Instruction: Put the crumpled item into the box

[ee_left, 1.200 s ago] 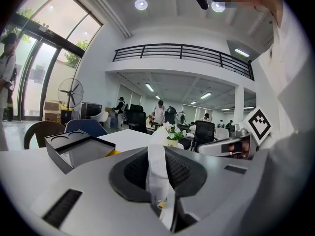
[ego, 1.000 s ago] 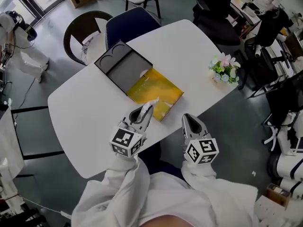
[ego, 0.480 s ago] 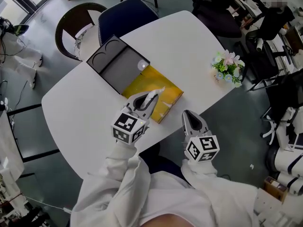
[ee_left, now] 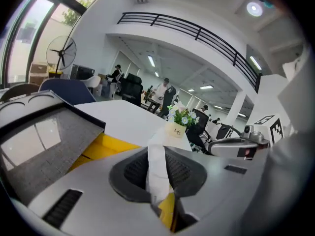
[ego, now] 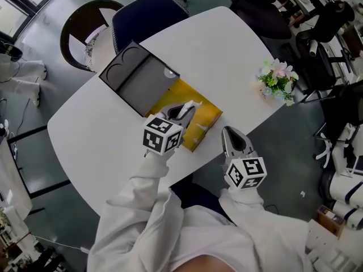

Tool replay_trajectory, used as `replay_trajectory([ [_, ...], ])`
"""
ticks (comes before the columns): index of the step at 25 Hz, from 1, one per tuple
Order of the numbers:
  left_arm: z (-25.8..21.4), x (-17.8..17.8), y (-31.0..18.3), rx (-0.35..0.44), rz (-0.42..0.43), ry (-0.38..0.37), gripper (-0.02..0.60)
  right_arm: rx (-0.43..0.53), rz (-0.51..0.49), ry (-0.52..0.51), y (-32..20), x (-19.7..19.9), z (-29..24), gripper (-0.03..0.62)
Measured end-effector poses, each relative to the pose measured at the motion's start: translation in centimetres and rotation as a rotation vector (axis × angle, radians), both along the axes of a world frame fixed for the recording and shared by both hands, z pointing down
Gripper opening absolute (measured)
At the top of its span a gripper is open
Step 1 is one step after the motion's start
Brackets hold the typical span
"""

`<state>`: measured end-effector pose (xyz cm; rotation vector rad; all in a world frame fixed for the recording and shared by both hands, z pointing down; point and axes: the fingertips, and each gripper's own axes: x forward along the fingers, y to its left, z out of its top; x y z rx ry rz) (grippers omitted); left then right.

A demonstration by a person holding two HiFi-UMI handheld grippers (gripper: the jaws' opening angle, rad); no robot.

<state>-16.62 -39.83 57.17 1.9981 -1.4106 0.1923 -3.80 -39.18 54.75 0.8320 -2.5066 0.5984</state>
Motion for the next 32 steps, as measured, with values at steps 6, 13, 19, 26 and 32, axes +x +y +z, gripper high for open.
replay_trajectory([
  [6,3.6,1.1,-0.6,-0.205,0.088,0.225,0.063,0.022,-0.011,0.018,-1.3,-1.1,0.0,0.041],
  [13,5.0,1.9,-1.6,-0.244,0.145,0.288,0.063,0.02,0.002,0.043,-1.7,-1.0,0.5,0.041],
  [19,6.7,1.3,-1.6,-0.281,0.136,0.202,0.063,0.027,0.002,0.059,-2.3,-0.9,0.5,0.041],
  [26,8.4,0.7,-1.5,-0.308,0.204,-0.134,0.067,0.022,-0.035,0.06,-2.8,-0.9,0.2,0.041],
  [32,8.2,0.7,-1.8,-0.273,0.225,-0.278,0.077,0.021,-0.046,0.054,-3.5,-0.3,-0.1,0.041],
])
